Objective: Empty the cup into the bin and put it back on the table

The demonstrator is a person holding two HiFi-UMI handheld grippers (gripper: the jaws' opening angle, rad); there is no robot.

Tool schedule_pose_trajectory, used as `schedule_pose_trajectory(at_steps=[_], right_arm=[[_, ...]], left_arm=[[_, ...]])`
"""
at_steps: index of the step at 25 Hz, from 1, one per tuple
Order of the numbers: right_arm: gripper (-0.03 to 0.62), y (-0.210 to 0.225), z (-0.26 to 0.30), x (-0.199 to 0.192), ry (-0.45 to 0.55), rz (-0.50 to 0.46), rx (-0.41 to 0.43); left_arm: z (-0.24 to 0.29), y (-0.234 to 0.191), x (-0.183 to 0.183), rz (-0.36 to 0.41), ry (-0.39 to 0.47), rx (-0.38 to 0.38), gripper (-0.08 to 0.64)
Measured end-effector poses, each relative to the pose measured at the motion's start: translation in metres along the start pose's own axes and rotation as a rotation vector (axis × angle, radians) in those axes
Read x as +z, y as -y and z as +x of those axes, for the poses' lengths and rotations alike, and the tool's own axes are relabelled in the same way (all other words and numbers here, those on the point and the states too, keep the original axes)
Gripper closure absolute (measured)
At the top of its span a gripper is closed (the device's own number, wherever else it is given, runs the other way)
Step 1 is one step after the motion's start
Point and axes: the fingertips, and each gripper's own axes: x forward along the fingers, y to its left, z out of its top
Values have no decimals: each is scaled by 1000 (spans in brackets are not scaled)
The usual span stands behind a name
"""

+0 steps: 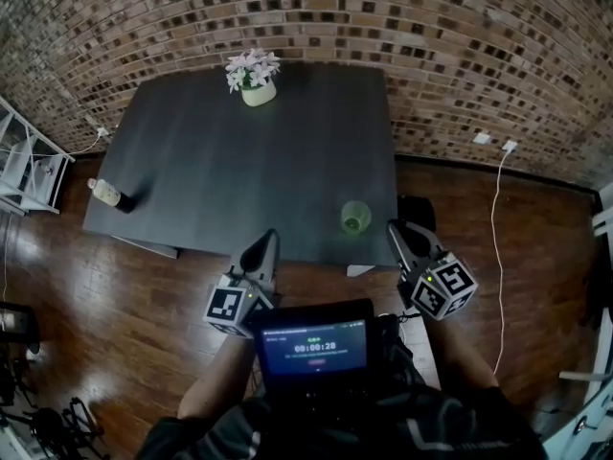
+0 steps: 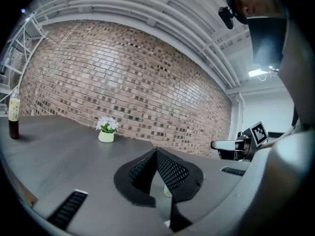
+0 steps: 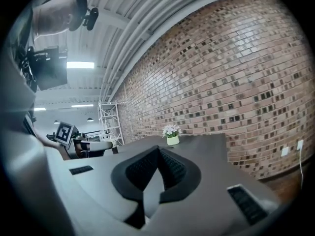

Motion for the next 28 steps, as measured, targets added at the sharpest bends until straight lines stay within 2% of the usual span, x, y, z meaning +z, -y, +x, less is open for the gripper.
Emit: schedule_pose_trajectory(at_steps=[4, 8, 17, 24, 28], right_arm=[[592, 3, -13, 2, -16, -8, 30], [592, 1, -19, 2, -12, -3, 52], [592, -6, -22, -1, -17, 20, 41], [592, 0, -27, 3, -18, 19, 20], [592, -2, -28, 1, -21, 18, 19]], left_arm=[[-2, 24, 9, -25, 23, -42, 563], [-2, 37, 8, -33, 16, -42, 563], [2, 52, 16, -49, 30, -74, 563], [3, 66, 19, -12, 38, -132, 563], [-1, 66, 15, -28, 33, -123, 563]])
